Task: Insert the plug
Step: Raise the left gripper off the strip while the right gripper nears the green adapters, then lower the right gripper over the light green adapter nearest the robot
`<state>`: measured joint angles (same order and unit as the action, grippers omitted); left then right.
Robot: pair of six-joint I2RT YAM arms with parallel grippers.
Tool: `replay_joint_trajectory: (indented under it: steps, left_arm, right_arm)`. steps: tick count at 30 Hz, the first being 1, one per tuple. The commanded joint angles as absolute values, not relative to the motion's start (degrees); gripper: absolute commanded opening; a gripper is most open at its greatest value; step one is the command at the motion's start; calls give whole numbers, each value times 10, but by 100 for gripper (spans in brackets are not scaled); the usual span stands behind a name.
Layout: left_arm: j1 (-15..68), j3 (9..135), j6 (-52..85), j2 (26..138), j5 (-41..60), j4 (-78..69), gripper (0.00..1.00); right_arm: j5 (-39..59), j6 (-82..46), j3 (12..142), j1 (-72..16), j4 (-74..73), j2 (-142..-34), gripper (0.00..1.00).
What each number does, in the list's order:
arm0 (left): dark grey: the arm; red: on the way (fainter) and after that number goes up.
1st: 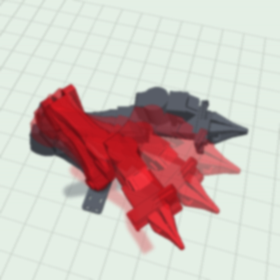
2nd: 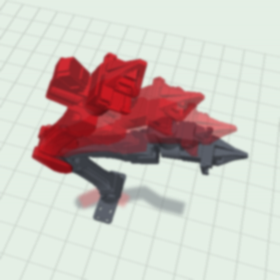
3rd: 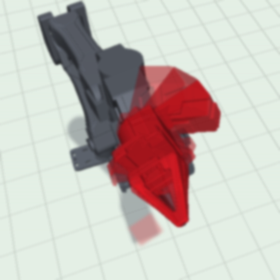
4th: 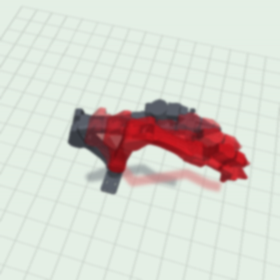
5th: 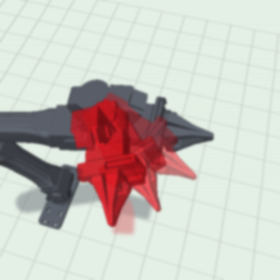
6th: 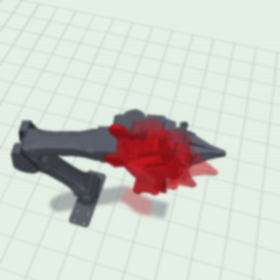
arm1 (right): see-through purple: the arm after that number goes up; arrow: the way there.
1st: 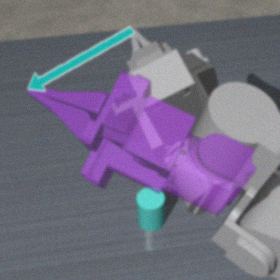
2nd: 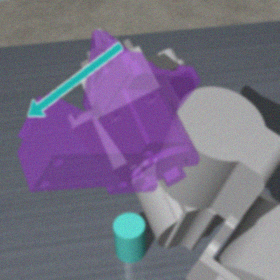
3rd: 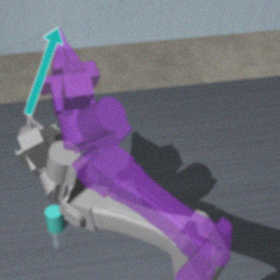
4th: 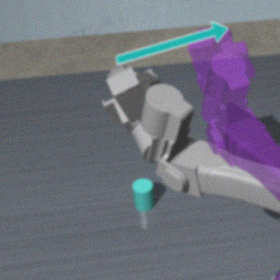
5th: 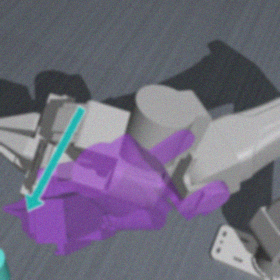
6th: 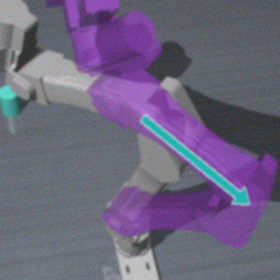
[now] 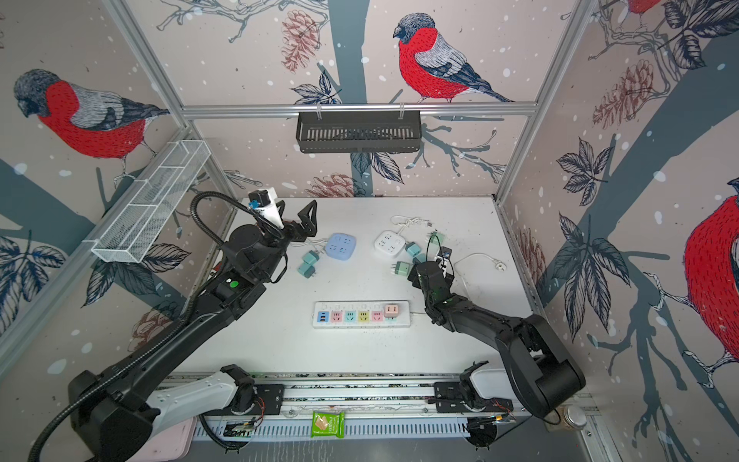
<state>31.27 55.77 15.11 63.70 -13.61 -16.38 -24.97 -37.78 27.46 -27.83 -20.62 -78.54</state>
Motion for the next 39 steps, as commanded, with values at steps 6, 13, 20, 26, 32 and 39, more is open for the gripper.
replay_joint_trajectory:
  steps: [6,13,20,26,32,39]
  left_arm:
    - [309,624,169,683,-108,-84,98]
    - [308,624,160,681,-115,-83,97]
    - [309,629,161,684,-105,-79,98]
    - [309,632,158,687,-100,-75,98]
    - [308,634,158,689,-95,-74,98]
    - [308,638,157,696,-93,-71,97]
  right_arm:
    - [-219,-405,302,-281,-238,-877,83]
    - [-232,-405,311,-282,-225,-915,81]
    - [-246,-400,312,-267,-216,-927,81]
    - [-208,-376,316,-253,-223,-936,86]
    - [-210,-375,325,-253,-212,-944,88]
    - [-242,-383,281,-256,-226,-885,87]
